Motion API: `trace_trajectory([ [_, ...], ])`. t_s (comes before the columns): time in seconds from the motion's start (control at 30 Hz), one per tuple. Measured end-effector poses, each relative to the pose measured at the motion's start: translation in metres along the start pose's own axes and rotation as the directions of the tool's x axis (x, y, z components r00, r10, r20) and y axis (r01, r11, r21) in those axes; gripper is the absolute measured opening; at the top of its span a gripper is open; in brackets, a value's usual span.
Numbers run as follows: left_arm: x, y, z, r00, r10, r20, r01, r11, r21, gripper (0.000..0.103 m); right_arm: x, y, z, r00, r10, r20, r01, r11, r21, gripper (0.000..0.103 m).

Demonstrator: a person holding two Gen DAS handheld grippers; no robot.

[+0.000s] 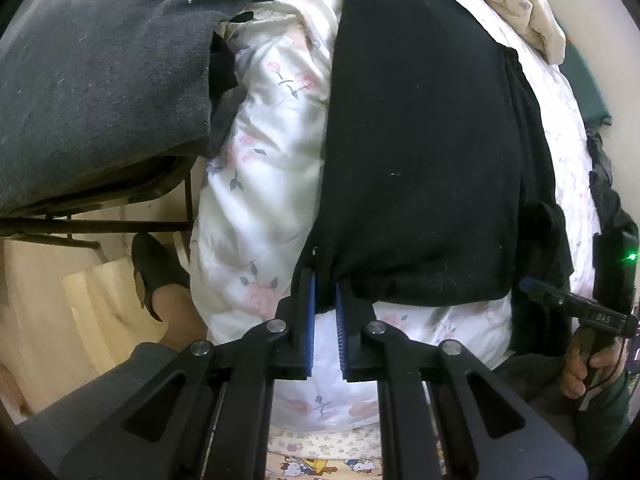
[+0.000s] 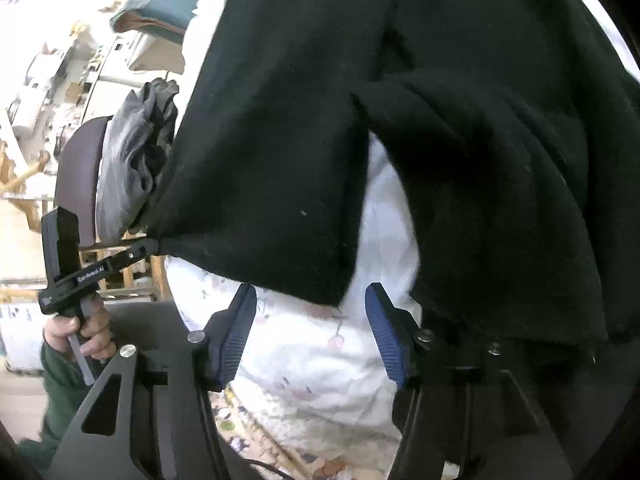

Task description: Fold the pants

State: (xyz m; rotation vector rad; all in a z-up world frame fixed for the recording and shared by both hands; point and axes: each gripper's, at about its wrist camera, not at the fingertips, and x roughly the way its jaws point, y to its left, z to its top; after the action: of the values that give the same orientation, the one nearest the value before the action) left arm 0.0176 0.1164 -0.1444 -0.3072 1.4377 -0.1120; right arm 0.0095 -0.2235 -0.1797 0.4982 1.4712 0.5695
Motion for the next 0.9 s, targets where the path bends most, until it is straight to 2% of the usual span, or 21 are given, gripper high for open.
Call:
trace_trajectory([
  [0.13, -0.003, -0.005, 0.001, 1.000, -0.003, 0.014, 0.003, 1.000, 0.017, 0.009, 0.024, 0.014, 0.001, 0.999, -0.033, -0.018, 0.032, 0.998, -0.060, 0.046],
  [0.2, -0.006, -0.007, 0.000, 1.000, -0.016, 0.020, 0.015, 0.999, 0.035, 0.009, 0.031, 0.004, 0.002, 0.999, -0.032, -0.043, 0.030, 0.998, -0.058, 0.025],
  [0.23, -0.006, -0.007, -0.001, 1.000, -0.015, 0.019, 0.014, 0.999, 0.043, 0.009, 0.033, 0.002, 0.001, 0.998, -0.039, -0.051, 0.036, 0.998, -0.056, 0.021],
  [0.27, -0.005, -0.006, -0.002, 1.000, -0.019, 0.011, 0.018, 0.999, 0.046, 0.009, 0.030, 0.000, 0.001, 0.998, -0.047, -0.038, 0.045, 0.997, -0.055, 0.004],
  [0.5, -0.013, -0.010, 0.000, 0.998, -0.057, 0.034, 0.055, 0.997, 0.058, 0.009, -0.019, 0.014, -0.005, 0.997, -0.033, 0.071, 0.041, 0.992, -0.117, 0.002],
  [0.7, -0.020, -0.008, 0.002, 0.992, -0.115, 0.046, 0.113, 0.993, 0.044, 0.005, -0.029, 0.020, -0.005, 0.997, -0.017, 0.069, 0.026, 0.992, -0.123, 0.002],
  [0.77, -0.015, -0.005, 0.001, 0.997, -0.078, 0.024, 0.077, 0.996, 0.050, 0.006, -0.029, 0.017, -0.005, 0.997, -0.051, 0.051, 0.057, 0.991, -0.117, 0.001],
  [0.8, -0.008, -0.003, 0.000, 0.999, -0.036, 0.001, 0.036, 0.998, 0.052, 0.004, -0.025, 0.011, -0.005, 0.996, -0.088, 0.027, 0.090, 0.991, -0.103, 0.001],
  [0.83, 0.001, -0.001, -0.001, 0.998, 0.066, -0.016, -0.065, 0.996, 0.068, 0.004, -0.018, 0.002, -0.006, 0.991, -0.134, 0.004, 0.134, 0.987, -0.091, 0.001],
  [0.87, 0.006, 0.002, -0.001, 0.993, 0.113, -0.027, -0.111, 0.992, 0.064, 0.004, -0.010, -0.008, -0.007, 0.984, -0.178, -0.020, 0.176, 0.982, -0.068, 0.001],
  [0.9, 0.006, 0.005, 0.001, 0.991, 0.127, -0.027, -0.126, 0.991, 0.050, 0.004, -0.003, -0.018, -0.007, 0.982, -0.186, -0.039, 0.185, 0.982, -0.036, 0.001],
])
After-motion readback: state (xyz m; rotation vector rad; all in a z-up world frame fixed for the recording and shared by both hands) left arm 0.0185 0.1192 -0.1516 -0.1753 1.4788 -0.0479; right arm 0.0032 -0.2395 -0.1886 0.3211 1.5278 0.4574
